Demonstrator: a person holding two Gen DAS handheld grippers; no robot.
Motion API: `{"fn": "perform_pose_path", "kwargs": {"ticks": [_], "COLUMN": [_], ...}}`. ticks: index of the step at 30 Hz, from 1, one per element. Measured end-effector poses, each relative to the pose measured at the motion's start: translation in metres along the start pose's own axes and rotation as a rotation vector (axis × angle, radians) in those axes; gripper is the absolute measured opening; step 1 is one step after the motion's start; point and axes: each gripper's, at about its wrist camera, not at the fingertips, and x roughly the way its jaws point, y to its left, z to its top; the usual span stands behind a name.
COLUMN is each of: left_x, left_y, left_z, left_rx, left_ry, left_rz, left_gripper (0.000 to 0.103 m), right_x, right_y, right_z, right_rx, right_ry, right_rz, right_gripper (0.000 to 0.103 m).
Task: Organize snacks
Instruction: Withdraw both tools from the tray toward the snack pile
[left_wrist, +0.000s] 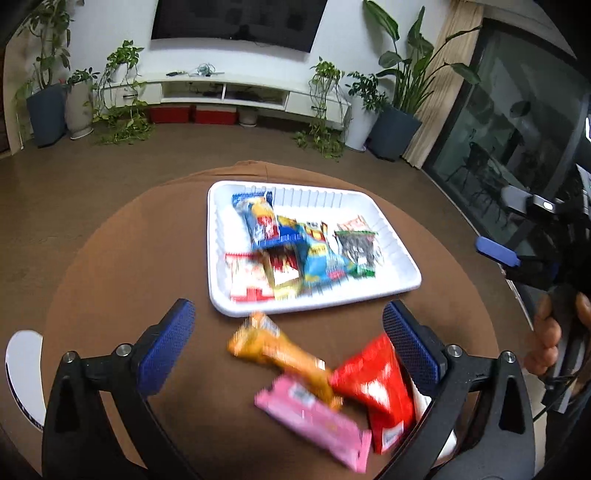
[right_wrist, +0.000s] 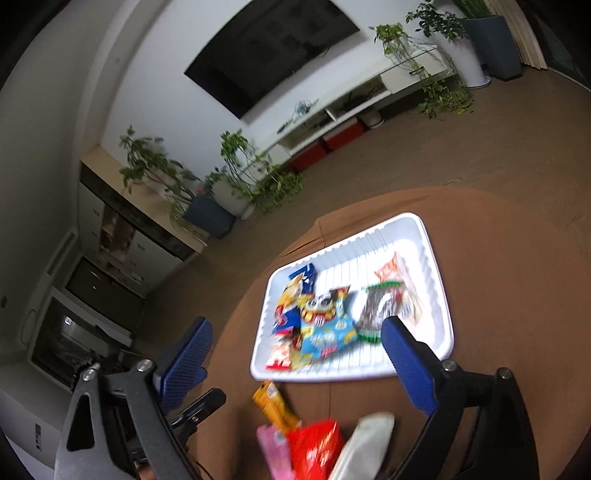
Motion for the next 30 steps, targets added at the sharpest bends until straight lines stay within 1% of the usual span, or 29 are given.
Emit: {"fn": "perform_pose_path", "kwargs": {"ticks": [2, 4, 6, 9, 12, 14, 16, 19, 23, 30], "left_x": [-0.012, -0.022, -0.029, -0.035, -0.041, -0.04, -0.039, -0.041, -0.045, -0.04], "left_y": [-0.001, -0.002, -0.003, -0.008, -0.009, -0.006, -0.004, -0.002, -0.009, -0.017], "left_z": [-0.021, -0.042, -0.064, -0.089, -0.114, -0.131, -0.142, -0.152, -0.151, -0.143], "left_rx": [0.002, -0.004, -0.023, -0.042, -0.098, -0.154, -0.186, -0.226, -0.206, -0.192], "left_ry": [-0.012, -0.012, 0.005, 0.03, 0.064, 0.108, 0.145, 0.169, 0.164, 0.18], "left_rz": [0.017, 0.006, -0.002, -0.027, -0.04, -0.039, -0.032, -0.023, -0.003, 0.042], "left_gripper": [0.103, 0.103, 0.103, 0.103, 0.103, 0.103, 0.103, 0.103, 0.103, 0.103], "right_x": [-0.021, -0.042, -0.054, -0.07, -0.081, -0.085, -0.089, -0.095, -0.098, -0.097], "right_y": [0.001, -0.004, -0.009, -0.02, -0.026, -0.027, -0.026, -0.023, -0.016, -0.004], "right_z": [-0.022, -0.05, -0.072, -0.112, -0.14, -0.158, -0.174, -0.194, -0.212, -0.226], "right_rx": [-0.013, -0.003, 0.015, 0.028, 0.04, 0.03, 0.015, 0.0, -0.02, -0.075], "right_ry": [-0.025, -0.05, -0.057, -0.05, -0.036, -0.015, 0.0, 0.002, 0.011, 0.016], "right_rz": [0.002, -0.008, -0.028, -0.084, -0.107, -0.126, -0.143, -0.16, -0.173, -0.191], "right_gripper": [0.096, 0.097, 0.099, 0.099, 0.099, 0.099, 0.099, 0.099, 0.098, 0.096]}}
